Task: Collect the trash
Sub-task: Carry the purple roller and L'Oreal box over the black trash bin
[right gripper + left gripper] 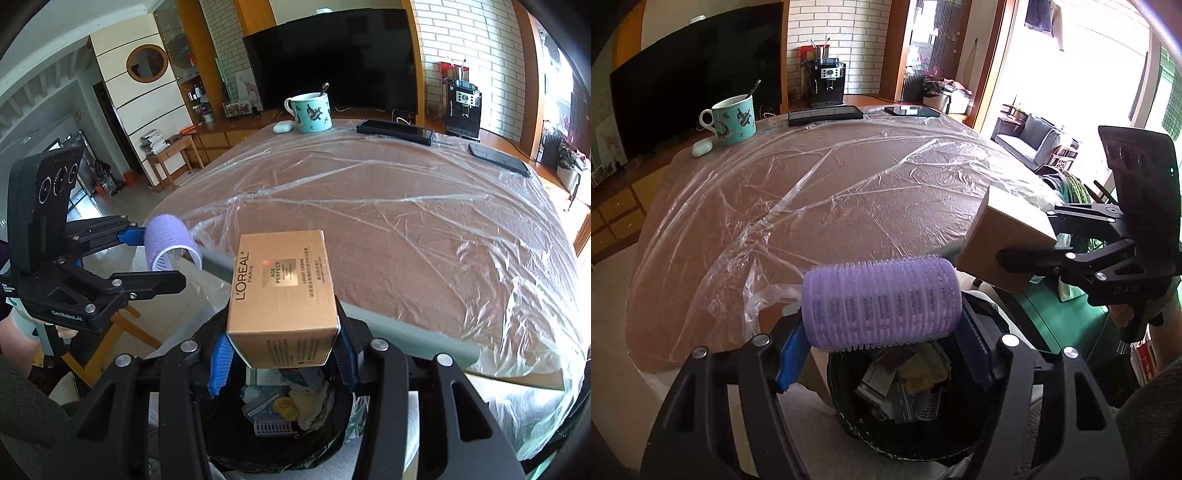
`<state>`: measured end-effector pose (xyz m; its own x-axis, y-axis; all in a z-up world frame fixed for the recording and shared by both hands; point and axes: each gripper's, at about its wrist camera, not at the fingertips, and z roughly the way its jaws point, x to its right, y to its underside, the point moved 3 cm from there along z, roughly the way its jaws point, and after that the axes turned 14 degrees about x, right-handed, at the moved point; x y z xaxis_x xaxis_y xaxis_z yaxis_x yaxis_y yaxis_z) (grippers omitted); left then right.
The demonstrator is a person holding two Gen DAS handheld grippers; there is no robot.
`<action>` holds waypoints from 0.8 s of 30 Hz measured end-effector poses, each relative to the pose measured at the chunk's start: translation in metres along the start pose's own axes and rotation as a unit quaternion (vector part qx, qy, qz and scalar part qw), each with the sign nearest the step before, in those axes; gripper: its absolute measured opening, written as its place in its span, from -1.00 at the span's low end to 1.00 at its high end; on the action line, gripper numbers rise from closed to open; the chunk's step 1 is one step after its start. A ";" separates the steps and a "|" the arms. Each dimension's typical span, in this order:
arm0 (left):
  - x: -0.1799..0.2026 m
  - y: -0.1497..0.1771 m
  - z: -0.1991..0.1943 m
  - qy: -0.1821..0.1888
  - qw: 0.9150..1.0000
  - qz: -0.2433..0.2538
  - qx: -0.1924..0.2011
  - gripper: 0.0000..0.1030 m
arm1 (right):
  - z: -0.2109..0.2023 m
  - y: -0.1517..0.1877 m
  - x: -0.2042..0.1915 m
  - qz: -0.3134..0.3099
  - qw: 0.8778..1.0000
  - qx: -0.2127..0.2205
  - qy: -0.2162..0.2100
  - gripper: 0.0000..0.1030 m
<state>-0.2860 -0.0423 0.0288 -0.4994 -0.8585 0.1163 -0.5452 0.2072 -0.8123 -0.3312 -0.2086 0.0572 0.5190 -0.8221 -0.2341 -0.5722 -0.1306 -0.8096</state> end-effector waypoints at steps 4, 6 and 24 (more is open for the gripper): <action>0.004 0.009 -0.001 0.005 1.000 0.006 -0.012 0.37 | -0.001 0.010 -0.002 0.000 1.000 -0.010 -0.004 -0.10; 0.006 0.014 -0.002 0.009 1.000 0.007 -0.018 0.37 | -0.001 0.015 -0.005 -0.003 1.000 -0.017 -0.006 -0.10; 0.012 0.054 0.023 0.002 0.997 0.024 -0.071 0.37 | 0.020 0.054 -0.013 -0.021 0.997 -0.074 0.000 -0.09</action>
<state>-0.3055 -0.0523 -0.0267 -0.5301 -0.8439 0.0822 -0.6107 0.3127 -0.7275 -0.3562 -0.1938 0.0054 0.5447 -0.8142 -0.2010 -0.6372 -0.2460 -0.7303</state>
